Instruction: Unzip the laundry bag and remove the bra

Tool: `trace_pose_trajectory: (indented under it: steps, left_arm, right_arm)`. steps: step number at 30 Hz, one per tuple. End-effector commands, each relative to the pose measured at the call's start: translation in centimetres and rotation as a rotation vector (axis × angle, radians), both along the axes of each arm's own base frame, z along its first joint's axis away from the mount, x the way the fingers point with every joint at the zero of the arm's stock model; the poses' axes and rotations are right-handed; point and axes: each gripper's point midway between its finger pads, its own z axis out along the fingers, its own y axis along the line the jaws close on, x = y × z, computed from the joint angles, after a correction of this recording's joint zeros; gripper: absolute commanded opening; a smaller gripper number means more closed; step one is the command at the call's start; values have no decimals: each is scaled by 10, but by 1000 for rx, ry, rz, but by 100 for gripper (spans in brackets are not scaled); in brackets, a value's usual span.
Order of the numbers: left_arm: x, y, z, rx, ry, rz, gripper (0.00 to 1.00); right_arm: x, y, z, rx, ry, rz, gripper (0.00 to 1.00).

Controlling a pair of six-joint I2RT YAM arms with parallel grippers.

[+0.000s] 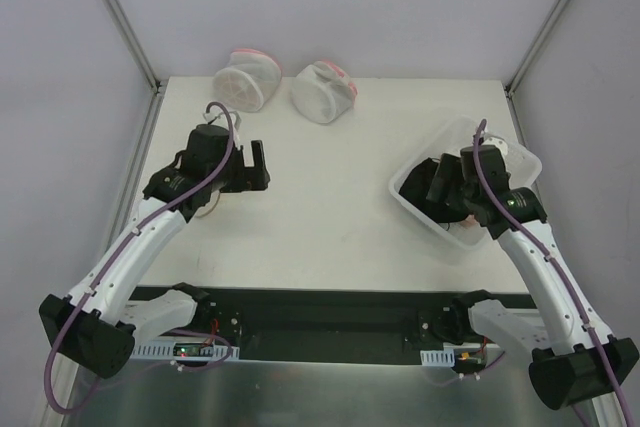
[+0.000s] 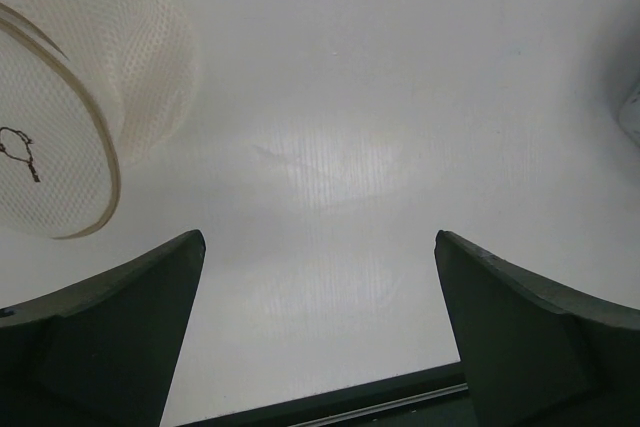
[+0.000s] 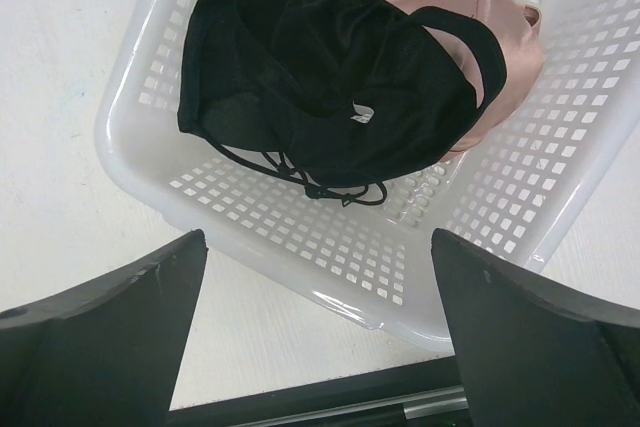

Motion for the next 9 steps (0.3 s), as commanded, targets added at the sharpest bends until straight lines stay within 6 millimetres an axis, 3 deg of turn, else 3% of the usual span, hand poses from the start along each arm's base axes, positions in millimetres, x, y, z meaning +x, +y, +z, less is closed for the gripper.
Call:
trace_pose_trajectory:
  steps: [1,9]
  left_arm:
    - [5,-13,-4,-45,10,-14,99]
    - [7,-15,-9,-43,19,-16,99]
  right_arm:
    - [4,2,5,1,-8,0,98]
    - [1,-1,-1,-15,13,-12,98]
